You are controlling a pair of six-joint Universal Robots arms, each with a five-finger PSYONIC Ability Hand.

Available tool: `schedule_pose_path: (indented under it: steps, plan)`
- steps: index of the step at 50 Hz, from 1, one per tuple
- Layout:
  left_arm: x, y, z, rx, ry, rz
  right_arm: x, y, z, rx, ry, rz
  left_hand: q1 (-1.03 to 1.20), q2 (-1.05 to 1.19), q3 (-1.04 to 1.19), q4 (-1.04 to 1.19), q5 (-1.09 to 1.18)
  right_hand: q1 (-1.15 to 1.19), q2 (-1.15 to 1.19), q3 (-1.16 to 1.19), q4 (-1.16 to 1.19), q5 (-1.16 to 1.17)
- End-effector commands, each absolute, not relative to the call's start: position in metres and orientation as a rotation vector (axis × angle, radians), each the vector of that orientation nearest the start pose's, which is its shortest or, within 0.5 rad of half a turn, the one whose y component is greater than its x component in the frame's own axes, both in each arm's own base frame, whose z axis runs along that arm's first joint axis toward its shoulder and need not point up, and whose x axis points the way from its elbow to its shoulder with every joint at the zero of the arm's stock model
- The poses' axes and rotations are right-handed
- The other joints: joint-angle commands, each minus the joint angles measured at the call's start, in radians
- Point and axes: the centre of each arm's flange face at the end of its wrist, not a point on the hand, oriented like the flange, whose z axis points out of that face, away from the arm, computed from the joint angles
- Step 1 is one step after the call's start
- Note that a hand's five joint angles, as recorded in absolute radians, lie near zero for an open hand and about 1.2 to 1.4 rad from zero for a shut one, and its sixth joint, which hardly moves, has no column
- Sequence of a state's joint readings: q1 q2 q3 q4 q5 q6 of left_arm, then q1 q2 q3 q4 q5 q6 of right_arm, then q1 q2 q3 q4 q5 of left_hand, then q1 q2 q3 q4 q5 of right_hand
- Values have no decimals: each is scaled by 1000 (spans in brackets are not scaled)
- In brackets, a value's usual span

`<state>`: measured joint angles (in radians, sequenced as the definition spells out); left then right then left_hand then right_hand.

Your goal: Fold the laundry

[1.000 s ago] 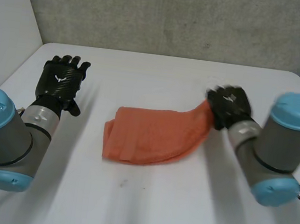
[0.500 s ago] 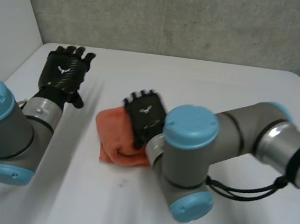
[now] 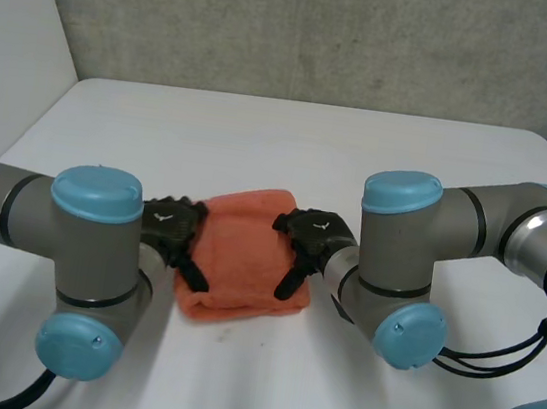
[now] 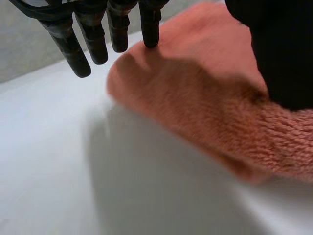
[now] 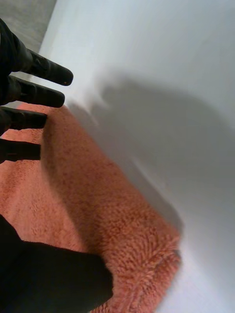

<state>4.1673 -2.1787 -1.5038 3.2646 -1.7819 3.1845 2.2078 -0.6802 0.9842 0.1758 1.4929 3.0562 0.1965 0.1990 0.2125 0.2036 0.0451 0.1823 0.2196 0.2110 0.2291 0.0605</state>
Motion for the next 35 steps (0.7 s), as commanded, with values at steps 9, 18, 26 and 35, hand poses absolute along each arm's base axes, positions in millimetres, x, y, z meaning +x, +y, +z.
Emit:
schedule_pose_path:
  steps: [9,18,26,35]
  plan:
    - [-289,-256,239,598,2465,-2263,337,-277,256,-606,2003,-1770,-21,-24,-37,-28,-44,-8,-45,-36,-55,-60]
    - [-267,-256,315,434,2320,-2481,261,-286,326,-266,1938,-2187,-22,-24,-38,-29,-45,-8,-45,-36,-55,-60]
    - [-241,-258,340,373,2386,-2537,244,-283,318,-366,1972,-2160,-22,-24,-38,-29,-45,-8,-45,-36,-55,-60]
    - [-240,-259,332,383,2424,-2512,246,-280,310,-427,1976,-2140,-22,-24,-38,-29,-45,-8,-45,-36,-55,-60]
